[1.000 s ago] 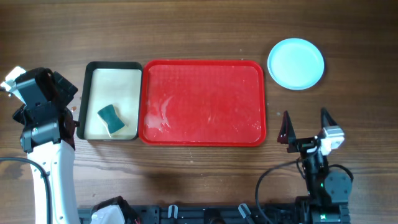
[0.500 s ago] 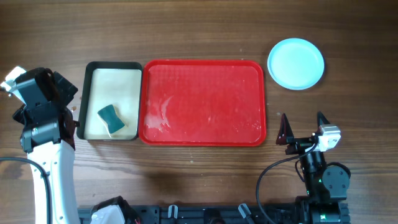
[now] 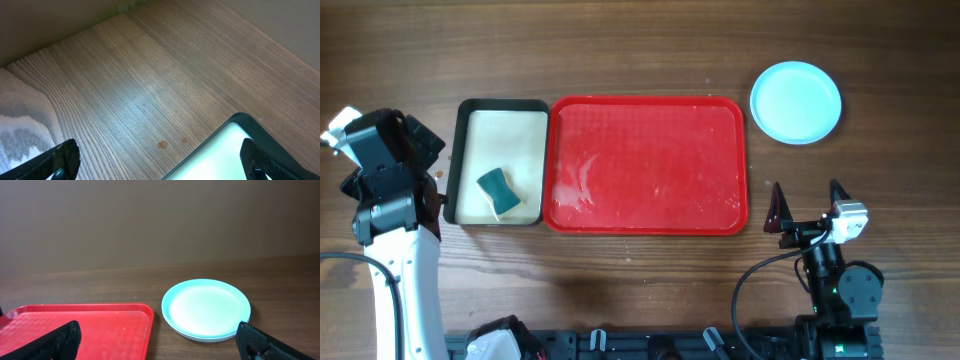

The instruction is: Clean dirty plates on tray and stack at the side

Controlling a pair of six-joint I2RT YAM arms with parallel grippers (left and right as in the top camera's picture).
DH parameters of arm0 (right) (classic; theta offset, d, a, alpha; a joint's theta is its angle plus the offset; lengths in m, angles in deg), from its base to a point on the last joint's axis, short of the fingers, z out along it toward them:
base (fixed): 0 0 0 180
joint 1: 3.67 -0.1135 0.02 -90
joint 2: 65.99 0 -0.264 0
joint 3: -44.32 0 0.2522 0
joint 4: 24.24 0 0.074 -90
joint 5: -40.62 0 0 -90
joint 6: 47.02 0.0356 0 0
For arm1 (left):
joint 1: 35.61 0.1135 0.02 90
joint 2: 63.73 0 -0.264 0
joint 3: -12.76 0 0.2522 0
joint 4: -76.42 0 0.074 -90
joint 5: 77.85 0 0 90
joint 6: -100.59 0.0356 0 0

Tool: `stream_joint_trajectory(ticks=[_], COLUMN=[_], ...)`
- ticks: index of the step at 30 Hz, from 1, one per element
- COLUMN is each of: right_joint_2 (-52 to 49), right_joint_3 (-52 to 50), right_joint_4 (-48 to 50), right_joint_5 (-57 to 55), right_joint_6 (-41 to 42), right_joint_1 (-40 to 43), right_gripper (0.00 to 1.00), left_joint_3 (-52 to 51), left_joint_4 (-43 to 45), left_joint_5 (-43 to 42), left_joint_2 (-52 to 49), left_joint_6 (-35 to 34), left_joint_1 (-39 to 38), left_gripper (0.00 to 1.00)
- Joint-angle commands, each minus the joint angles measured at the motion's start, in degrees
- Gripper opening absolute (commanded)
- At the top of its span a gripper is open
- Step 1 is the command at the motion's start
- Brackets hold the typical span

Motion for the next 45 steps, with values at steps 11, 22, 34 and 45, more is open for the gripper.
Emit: stream_joint_trajectory(ticks=[11,22,34,45], right_joint_2=[0.61,0.61,0.61,0.61], right_joint_3=[-0.07,-0.07,-0.07,-0.07], right_joint_4=[0.17,0.17,0.17,0.17], right_joint_5=[-0.59,-0.59,-0.59,-0.59], right_joint_6=[1.18,1.16,1.16,1.18], right_joint_1=[0.26,0.24,0.26,0.26], right_gripper=[1.0,1.0,1.0,1.0], left_joint_3=[0.7,0.7,0.68,-2.23], left_joint_4=[0.0,-0.11,-1.03,-18.23], left_joint_5=[0.11,0.11,0.13,0.13], left_joint_2=[0.96,14.88,38.1,55.17], left_joint_6=[-0.33,-0.33,-0.35,-0.33], left_joint_1=[-0.26,-13.07,-25.44,-25.7], left_gripper=[1.0,1.0,1.0,1.0])
